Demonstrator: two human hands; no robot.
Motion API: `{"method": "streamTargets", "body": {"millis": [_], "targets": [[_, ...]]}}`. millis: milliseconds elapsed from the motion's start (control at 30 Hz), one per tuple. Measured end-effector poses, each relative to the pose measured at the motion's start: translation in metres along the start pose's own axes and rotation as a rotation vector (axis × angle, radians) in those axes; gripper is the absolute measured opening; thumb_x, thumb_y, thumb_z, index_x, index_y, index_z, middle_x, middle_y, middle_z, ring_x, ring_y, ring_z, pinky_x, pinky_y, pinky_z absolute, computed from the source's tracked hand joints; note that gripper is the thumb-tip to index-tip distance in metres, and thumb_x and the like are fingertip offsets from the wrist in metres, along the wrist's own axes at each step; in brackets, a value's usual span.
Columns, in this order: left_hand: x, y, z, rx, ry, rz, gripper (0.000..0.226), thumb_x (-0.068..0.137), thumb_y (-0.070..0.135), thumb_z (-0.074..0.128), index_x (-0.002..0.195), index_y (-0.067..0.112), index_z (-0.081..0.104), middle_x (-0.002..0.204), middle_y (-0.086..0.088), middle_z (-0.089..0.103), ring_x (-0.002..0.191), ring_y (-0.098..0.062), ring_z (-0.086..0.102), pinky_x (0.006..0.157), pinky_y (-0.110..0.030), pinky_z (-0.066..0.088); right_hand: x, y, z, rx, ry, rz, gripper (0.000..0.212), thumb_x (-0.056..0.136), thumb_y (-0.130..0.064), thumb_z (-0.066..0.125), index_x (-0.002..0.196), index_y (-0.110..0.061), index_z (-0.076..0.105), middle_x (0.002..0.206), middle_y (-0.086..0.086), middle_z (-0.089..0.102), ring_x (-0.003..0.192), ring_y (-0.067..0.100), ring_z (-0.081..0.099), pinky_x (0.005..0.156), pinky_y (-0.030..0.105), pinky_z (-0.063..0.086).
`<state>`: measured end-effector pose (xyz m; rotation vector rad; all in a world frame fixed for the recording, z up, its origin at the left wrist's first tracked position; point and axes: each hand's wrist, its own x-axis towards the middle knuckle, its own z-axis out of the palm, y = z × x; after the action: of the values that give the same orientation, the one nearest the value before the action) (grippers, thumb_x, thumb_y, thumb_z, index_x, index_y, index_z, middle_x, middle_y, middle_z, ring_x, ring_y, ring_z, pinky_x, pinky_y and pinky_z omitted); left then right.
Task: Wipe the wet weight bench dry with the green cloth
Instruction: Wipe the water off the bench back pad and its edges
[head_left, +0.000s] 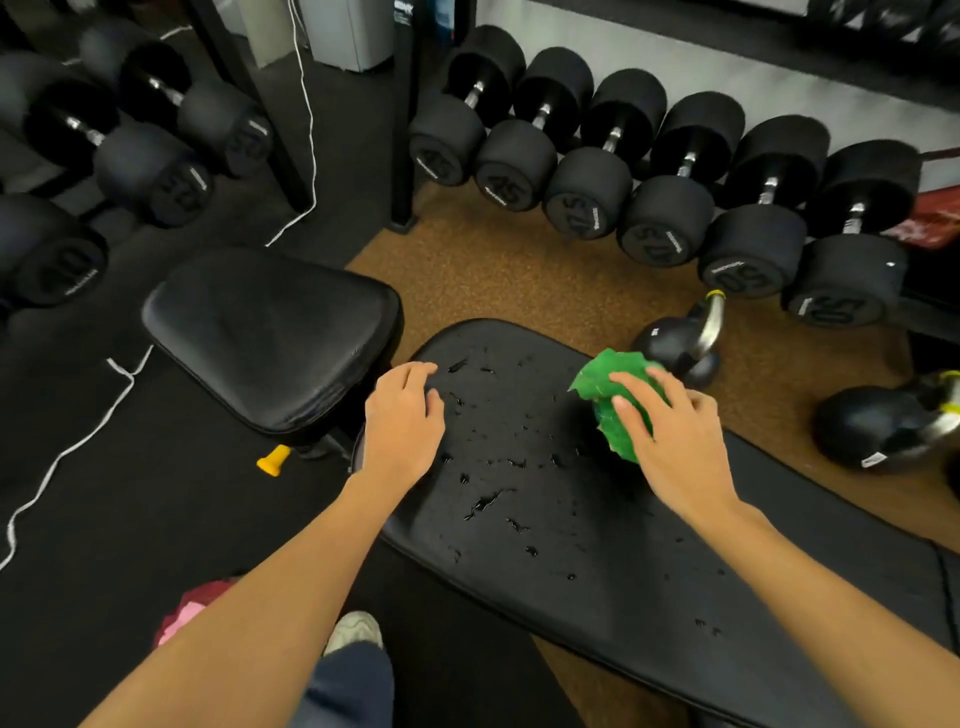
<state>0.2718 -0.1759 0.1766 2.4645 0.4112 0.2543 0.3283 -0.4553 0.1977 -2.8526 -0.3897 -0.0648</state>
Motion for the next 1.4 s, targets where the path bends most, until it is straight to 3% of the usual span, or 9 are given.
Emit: {"method": "streamTargets", "body": {"millis": [167, 267, 433, 567, 900, 1133, 1267, 1400], "targets": [[0.002, -0.023, 0.025, 0.023, 0.102, 0.043, 0.034, 0.097, 0.018, 0.049, 0.131, 0.010, 0.052, 0.133, -0.007, 0.052, 0.126, -0.025, 0.044, 0.102, -0.041, 0.035, -0.012, -0.009, 0.041, 0.023, -0.047, -0.035, 0.058, 0.091, -0.062, 0.015, 0.114, -0.040, 0.064, 0.147, -0.002, 0.041, 0.141, 0.037, 0.023, 0.111, 0.052, 0.022], [0.003, -0.030, 0.034, 0.074, 0.166, 0.073, 0.037, 0.098, 0.023, 0.049, 0.132, 0.010, 0.051, 0.134, -0.007, 0.052, 0.127, -0.025, 0.045, 0.103, -0.042, 0.037, -0.008, -0.022, 0.049, 0.080, 0.007, 0.011, 0.061, 0.086, -0.068, 0.016, 0.112, -0.038, 0.063, 0.148, -0.003, 0.040, 0.141, 0.033, 0.024, 0.114, 0.053, 0.018], [0.004, -0.034, 0.039, 0.058, 0.199, 0.049, 0.038, 0.100, 0.029, 0.042, 0.135, 0.015, 0.049, 0.139, -0.004, 0.048, 0.132, -0.020, 0.039, 0.107, -0.039, 0.032, 0.002, -0.029, 0.061, 0.053, -0.122, 0.028, 0.072, 0.080, -0.078, 0.023, 0.144, -0.045, 0.027, 0.160, 0.000, 0.011, 0.146, 0.032, 0.011, 0.116, 0.051, 0.008], [0.002, -0.034, 0.039, 0.064, 0.207, 0.058, 0.038, 0.100, 0.030, 0.042, 0.135, 0.017, 0.049, 0.139, 0.000, 0.047, 0.133, -0.017, 0.037, 0.106, -0.037, 0.030, -0.001, -0.025, 0.064, 0.046, -0.124, 0.078, 0.079, 0.082, -0.075, 0.033, 0.149, -0.037, 0.018, 0.161, 0.010, -0.004, 0.147, 0.031, 0.000, 0.118, 0.047, 0.004], [-0.004, -0.033, 0.036, 0.032, 0.208, 0.041, 0.036, 0.101, 0.029, 0.039, 0.132, 0.018, 0.052, 0.138, 0.001, 0.050, 0.131, -0.017, 0.039, 0.106, -0.038, 0.029, 0.013, -0.017, 0.075, 0.037, -0.089, 0.071, 0.053, 0.101, -0.044, 0.030, 0.149, -0.022, 0.028, 0.156, 0.018, 0.017, 0.144, 0.035, 0.013, 0.117, 0.048, 0.011], [0.001, -0.031, 0.044, 0.084, 0.212, 0.013, 0.037, 0.102, 0.032, 0.033, 0.131, 0.020, 0.052, 0.136, 0.003, 0.052, 0.128, -0.017, 0.044, 0.106, -0.041, 0.029, 0.033, -0.022, 0.084, -0.026, 0.127, 0.067, 0.038, 0.100, -0.019, 0.037, 0.133, -0.002, 0.048, 0.125, 0.020, 0.051, 0.119, 0.038, 0.044, 0.104, 0.048, 0.030], [0.001, -0.032, 0.048, 0.096, 0.242, 0.044, 0.037, 0.102, 0.032, 0.029, 0.126, 0.021, 0.055, 0.130, 0.003, 0.056, 0.123, -0.018, 0.047, 0.103, -0.044, 0.032, 0.054, -0.030, 0.086, -0.043, 0.129, 0.146, 0.034, 0.099, -0.016, 0.036, 0.127, -0.002, 0.051, 0.120, 0.020, 0.056, 0.113, 0.038, 0.048, 0.099, 0.046, 0.030], [0.002, -0.032, 0.050, 0.114, 0.262, 0.055, 0.034, 0.102, 0.030, 0.031, 0.119, 0.020, 0.059, 0.123, 0.000, 0.060, 0.119, -0.022, 0.051, 0.100, -0.046, 0.034, 0.071, -0.055, 0.084, -0.081, 0.080, 0.171, 0.034, 0.100, -0.011, 0.035, 0.128, 0.003, 0.049, 0.127, 0.024, 0.052, 0.118, 0.042, 0.044, 0.099, 0.048, 0.029]]}}
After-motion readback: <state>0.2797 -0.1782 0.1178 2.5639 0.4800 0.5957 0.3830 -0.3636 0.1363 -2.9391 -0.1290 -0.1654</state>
